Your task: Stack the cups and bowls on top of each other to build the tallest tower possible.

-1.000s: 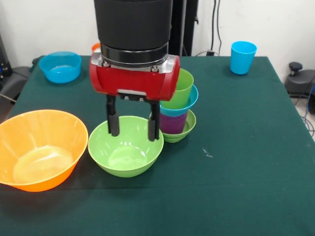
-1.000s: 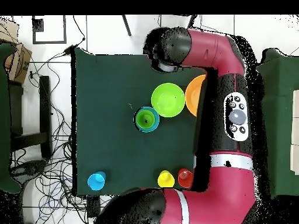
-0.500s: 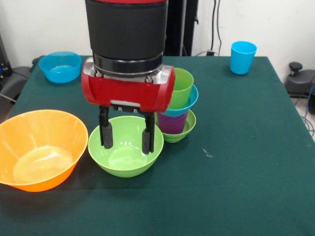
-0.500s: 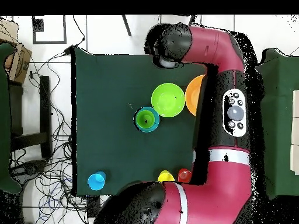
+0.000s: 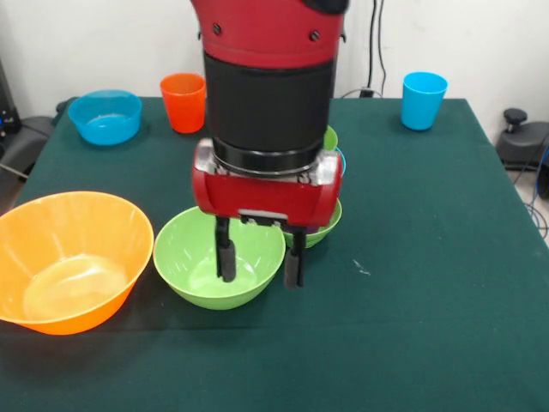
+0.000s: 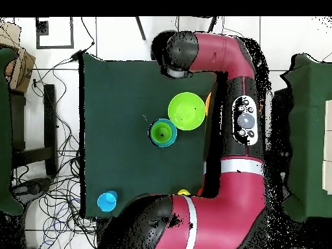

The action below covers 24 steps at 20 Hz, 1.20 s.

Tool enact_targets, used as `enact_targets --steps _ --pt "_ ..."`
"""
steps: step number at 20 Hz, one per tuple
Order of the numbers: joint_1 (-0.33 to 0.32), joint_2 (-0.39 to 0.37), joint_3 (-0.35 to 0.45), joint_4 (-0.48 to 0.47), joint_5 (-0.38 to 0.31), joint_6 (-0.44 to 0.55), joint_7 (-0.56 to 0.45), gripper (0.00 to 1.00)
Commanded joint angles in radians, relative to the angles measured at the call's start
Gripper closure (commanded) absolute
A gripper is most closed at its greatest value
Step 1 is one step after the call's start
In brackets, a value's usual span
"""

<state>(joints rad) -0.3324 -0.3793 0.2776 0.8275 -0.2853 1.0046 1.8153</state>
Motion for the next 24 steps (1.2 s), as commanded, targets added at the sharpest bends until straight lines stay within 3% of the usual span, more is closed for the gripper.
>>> enact_targets --steps 1,11,17,21,24 --pt "0.036 0.042 0.034 0.011 -0.089 -0.010 -0.193 0.00" --pt "0.026 0.034 0.032 0.039 -0.096 -0.039 -0.211 0.00" --pt "0.002 -0.053 0.018 0.128 -0.090 -0.008 -0.258 0.00" --pt "-0.012 -0.101 0.007 0.137 -0.097 0.074 -0.307 0.00" --pt "-0.024 -0.108 0.010 0.178 -0.100 0.061 -0.311 0.00"
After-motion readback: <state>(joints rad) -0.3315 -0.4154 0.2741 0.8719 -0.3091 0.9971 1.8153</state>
